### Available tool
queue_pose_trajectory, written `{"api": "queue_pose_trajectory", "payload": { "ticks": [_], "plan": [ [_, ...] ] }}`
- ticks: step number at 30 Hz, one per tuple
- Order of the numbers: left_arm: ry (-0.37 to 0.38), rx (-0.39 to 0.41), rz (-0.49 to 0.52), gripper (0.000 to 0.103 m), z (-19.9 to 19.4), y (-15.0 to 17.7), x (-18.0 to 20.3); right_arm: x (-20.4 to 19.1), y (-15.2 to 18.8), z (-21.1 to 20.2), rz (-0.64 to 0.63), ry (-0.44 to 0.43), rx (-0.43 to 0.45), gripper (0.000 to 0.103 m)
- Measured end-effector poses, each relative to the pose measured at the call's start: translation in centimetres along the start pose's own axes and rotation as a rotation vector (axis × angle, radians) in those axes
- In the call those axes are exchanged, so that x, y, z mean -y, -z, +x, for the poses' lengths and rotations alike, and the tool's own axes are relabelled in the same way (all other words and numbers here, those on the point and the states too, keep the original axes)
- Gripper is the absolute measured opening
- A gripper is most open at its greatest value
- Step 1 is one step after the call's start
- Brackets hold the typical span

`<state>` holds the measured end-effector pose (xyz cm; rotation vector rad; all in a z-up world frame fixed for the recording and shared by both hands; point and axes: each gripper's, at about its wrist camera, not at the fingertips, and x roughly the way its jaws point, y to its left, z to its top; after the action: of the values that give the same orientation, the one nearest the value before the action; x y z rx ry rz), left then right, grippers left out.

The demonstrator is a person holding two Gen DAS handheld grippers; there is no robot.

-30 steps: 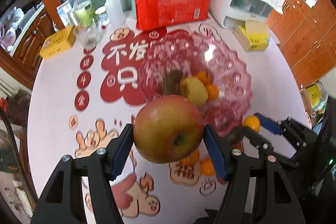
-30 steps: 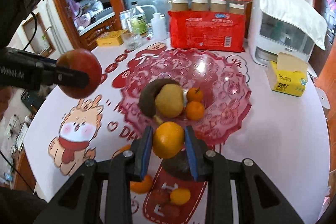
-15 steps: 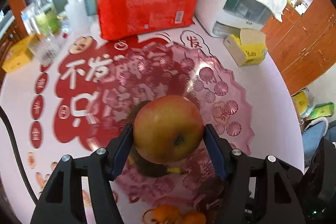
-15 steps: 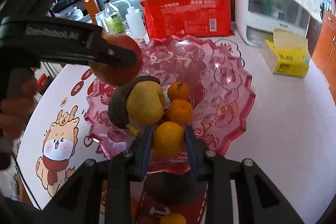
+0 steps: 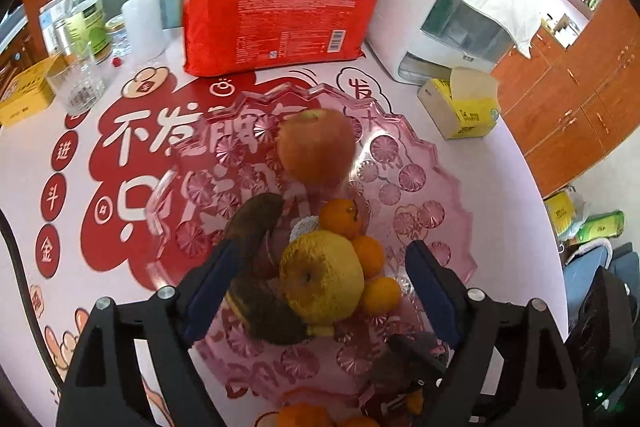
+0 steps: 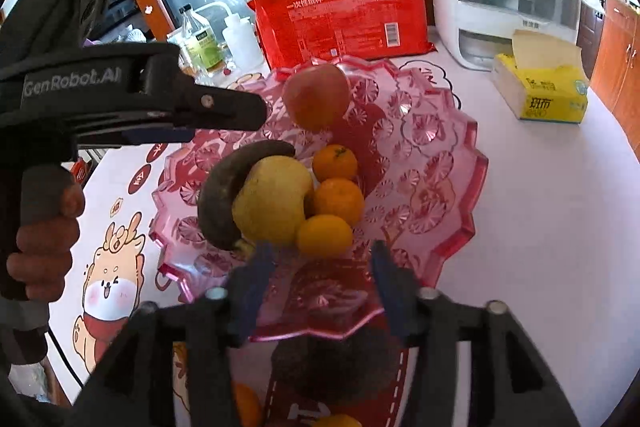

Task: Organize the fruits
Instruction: 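Open the left tool to drop the apple while the right tool releases the orange into the bowl, then move the left tool to a mandarin while the right tool reaches a small yellow orange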

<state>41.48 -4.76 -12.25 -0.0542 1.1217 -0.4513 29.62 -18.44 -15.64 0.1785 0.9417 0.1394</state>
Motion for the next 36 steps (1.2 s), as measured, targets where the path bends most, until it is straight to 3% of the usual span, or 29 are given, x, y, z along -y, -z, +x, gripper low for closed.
{"api": "queue_pose_trajectory", "payload": {
  "ticks": [10, 24, 36],
  "plan": [
    [-0.026, 0.014, -0.038, 0.086, -3.8, 2.5, -1.2, -0.3, 1.1, -2.5, 0.047, 0.015, 0.017, 0.07],
    [-0.037, -0.001, -0.071, 0.086, -8.0, 7.8, -1.1, -0.2, 4.8, -6.7, 0.072, 0.037, 0.014, 0.072],
    [-0.091, 0.018, -0.132, 0.086, -11.0, 12.6, 1.7, 1.1, 8.1, -10.2, 0.048, -0.024, 0.021, 0.072]
  ]
}}
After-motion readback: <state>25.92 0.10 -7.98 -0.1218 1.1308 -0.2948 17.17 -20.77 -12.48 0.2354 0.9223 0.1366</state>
